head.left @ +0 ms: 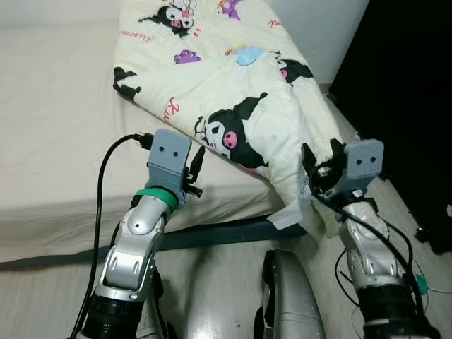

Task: Clean up the room

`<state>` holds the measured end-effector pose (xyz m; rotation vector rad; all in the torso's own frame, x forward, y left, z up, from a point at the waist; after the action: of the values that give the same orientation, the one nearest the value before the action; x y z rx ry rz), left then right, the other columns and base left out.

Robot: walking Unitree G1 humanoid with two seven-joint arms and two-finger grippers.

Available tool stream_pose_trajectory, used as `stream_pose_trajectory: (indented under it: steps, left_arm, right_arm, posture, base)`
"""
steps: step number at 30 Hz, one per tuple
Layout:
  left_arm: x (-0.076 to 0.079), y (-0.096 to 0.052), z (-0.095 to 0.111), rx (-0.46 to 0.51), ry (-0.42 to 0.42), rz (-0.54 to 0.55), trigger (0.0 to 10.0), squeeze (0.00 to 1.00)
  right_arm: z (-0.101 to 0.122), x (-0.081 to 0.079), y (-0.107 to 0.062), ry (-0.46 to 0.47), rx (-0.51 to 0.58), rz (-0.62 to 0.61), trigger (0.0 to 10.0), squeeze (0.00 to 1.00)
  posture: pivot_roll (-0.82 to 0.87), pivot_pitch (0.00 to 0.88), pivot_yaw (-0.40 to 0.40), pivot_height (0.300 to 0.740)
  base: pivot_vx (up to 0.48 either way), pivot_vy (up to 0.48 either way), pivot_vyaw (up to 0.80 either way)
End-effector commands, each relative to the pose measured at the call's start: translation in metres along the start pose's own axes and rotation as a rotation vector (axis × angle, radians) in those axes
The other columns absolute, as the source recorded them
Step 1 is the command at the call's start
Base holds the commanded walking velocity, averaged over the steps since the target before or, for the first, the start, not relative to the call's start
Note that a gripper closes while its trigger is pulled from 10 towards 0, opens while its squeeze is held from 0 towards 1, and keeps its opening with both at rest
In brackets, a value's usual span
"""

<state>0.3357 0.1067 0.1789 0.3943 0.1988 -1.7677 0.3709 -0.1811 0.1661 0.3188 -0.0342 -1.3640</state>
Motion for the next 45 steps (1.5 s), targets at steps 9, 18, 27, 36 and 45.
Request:
stream_pose_trajectory:
  steps: [9, 18, 27, 36, 45]
  left_arm:
    - [-0.004, -0.005, -0.001, -0.026, 0.020, 0.004, 10.0, 0.00]
    - [-0.008, -0.004, 0.003, -0.021, 0.025, 0.011, 10.0, 0.00]
    - [-0.025, -0.003, 0.015, 0.005, 0.012, 0.072, 10.0, 0.00]
    - [-0.123, 0.004, 0.080, 0.185, 0.017, 0.354, 10.0, 0.00]
    - [-0.094, 0.013, 0.087, 0.211, 0.034, 0.232, 10.0, 0.00]
  right_arm:
    - [0.004, 0.040, 0.036, 0.369, -0.044, -0.103, 10.0, 0.00]
    - [-0.022, 0.008, 0.047, 0.567, -0.239, 0.068, 10.0, 0.00]
    - [-0.069, -0.108, 0.023, 0.536, -0.615, 0.640, 10.0, 0.00]
    - [-0.065, -0.216, -0.097, 0.576, -0.834, 1.494, 10.0, 0.00]
    - [-0.067, -0.190, -0.068, 0.595, -0.747, 1.312, 10.0, 0.00]
  posture:
    - [0.05, 0.096, 0.031, 0.499]
    - [0.08, 0.085, 0.027, 0.499]
    - [0.07, 0.079, 0.017, 0.499]
    - [0.07, 0.067, 0.015, 0.499]
    - [0.04, 0.072, 0.015, 0.499]
  base:
    - [0.000, 0.000, 0.00]
    - [0.000, 0.000, 0.00]
    - [0.000, 0.000, 0.00]
    - [0.000, 0.000, 0.00]
    - [0.000, 0.000, 0.00]
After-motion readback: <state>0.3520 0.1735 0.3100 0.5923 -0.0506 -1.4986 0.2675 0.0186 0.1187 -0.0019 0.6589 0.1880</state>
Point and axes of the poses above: a point about 5 cm out from each wrist's last joint towards the gripper, its own y axis pointing out of the wrist towards the gripper, its own z axis along the axis of the wrist's last joint, x = y × z, the point moved 4 cm from there along y, pointing out of the wrist towards the gripper, and after that the axes turned 13 degrees about y, right-handed, at the moved point
